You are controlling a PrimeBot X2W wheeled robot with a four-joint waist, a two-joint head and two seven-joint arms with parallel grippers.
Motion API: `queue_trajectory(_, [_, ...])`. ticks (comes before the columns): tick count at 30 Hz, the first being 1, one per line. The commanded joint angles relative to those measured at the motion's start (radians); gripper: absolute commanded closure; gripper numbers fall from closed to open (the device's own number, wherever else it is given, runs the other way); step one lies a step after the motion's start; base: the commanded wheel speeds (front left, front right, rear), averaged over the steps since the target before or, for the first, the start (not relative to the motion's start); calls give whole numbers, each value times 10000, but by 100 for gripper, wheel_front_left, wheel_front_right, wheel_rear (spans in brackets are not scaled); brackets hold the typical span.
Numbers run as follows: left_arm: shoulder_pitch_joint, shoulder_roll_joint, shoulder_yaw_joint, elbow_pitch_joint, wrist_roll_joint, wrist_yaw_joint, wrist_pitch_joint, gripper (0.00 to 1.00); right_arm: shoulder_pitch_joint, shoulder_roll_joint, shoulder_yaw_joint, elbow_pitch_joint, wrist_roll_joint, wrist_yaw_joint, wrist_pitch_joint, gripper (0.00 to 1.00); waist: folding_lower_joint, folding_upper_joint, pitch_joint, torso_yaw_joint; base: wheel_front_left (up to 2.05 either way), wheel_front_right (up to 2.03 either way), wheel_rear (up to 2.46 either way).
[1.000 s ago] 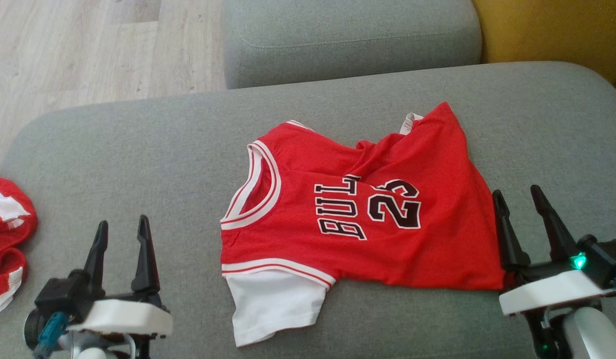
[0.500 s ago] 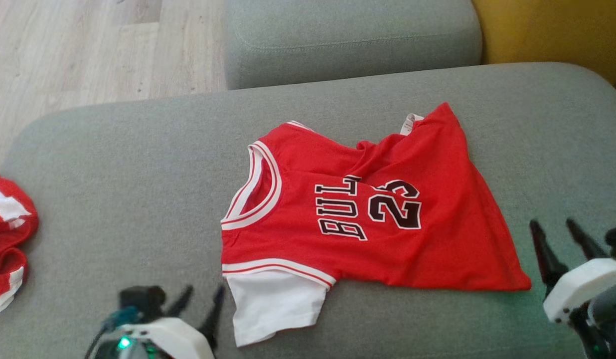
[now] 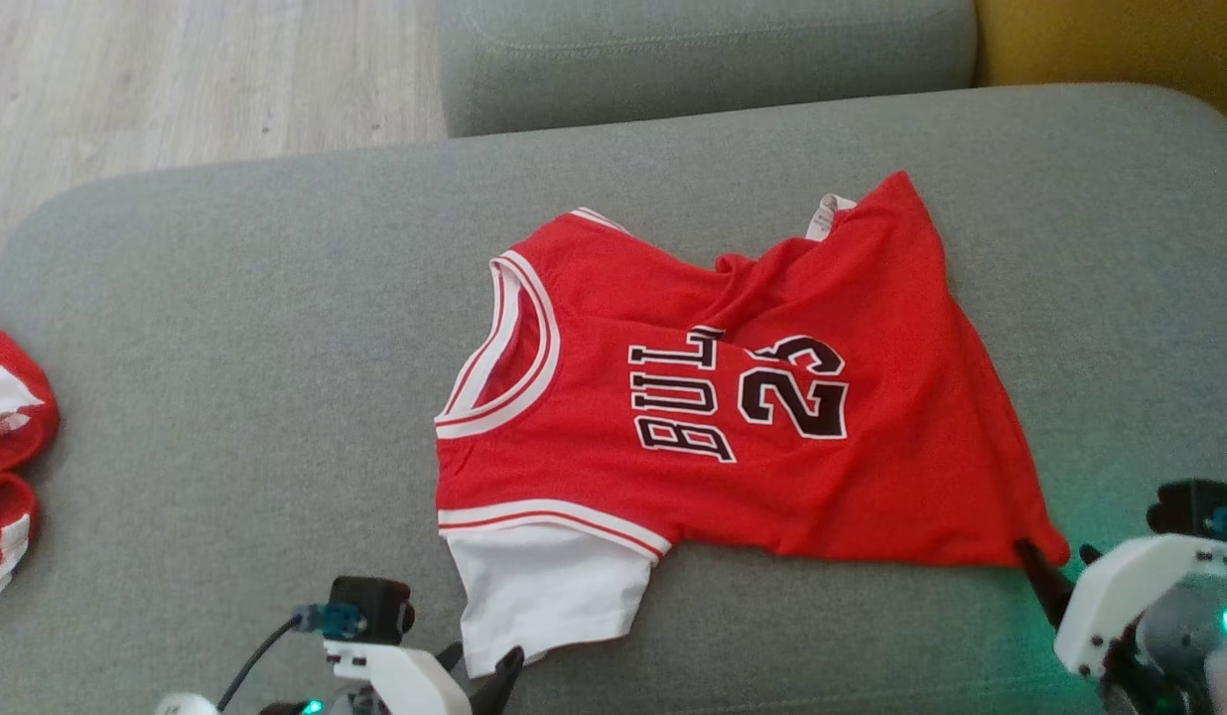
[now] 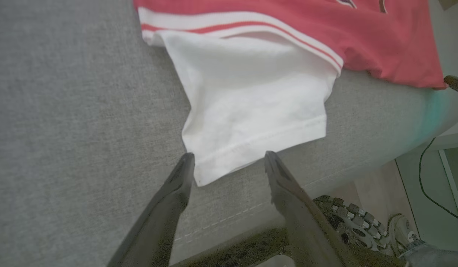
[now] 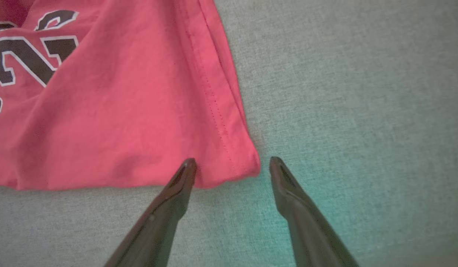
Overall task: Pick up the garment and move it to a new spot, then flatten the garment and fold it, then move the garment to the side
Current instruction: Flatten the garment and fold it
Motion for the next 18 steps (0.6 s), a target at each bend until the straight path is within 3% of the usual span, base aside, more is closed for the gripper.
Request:
queue_trajectory(1, [-574, 89, 264, -275, 2, 78, 35, 0, -637, -128, 41, -251, -115, -7, 84, 0, 0, 0, 90, 18, 0, 0, 0])
queue_trajectory(9, [-908, 103, 256, 196, 152, 416, 229, 0, -1142, 233, -116, 248, -449, -7, 123, 0, 0, 0, 333, 68, 0, 0, 0])
queue_trajectory(18, [-1254, 63, 3, 572, 6, 282, 177, 0, -1352, 343, -192, 800, -498, -7, 192, 0, 0, 0, 464, 113, 0, 0, 0])
